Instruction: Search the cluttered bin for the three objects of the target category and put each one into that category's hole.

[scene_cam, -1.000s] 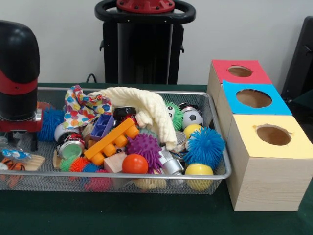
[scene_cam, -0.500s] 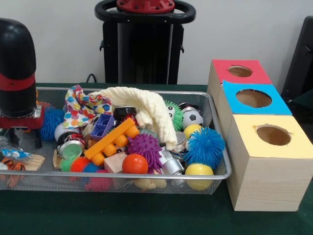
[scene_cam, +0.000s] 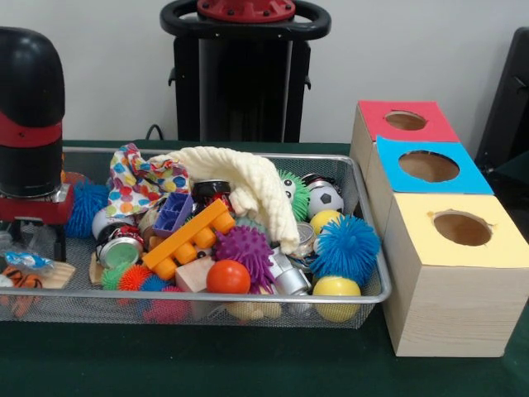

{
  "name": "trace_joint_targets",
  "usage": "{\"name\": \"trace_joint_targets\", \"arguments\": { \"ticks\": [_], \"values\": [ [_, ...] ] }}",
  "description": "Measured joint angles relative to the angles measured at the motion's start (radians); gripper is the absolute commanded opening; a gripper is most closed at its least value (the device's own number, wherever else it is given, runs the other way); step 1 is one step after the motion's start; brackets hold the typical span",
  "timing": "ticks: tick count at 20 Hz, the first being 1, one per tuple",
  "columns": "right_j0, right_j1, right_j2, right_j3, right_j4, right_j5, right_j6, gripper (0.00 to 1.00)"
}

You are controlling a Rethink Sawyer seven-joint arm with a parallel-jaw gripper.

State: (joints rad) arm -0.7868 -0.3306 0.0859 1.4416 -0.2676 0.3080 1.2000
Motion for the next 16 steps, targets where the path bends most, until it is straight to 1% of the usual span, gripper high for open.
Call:
{"name": "trace_joint_targets", "arguments": {
  "ticks": [3, 5, 8, 12, 16],
  "values": [
    [-0.021, -0.004, 0.02, 0.034, 0.006, -0.086, 0.007, 1.0],
    [-0.048, -0.008, 0.045, 0.076, 0.009, -0.196, 0.023, 1.0],
    [-0.063, -0.009, 0.059, 0.103, 0.009, -0.277, 0.04, 1.0],
    [-0.065, -0.01, 0.062, 0.112, 0.012, -0.309, 0.051, 1.0],
    [-0.072, -0.014, 0.072, 0.112, 0.012, -0.313, 0.061, 1.0]
  ]
}}
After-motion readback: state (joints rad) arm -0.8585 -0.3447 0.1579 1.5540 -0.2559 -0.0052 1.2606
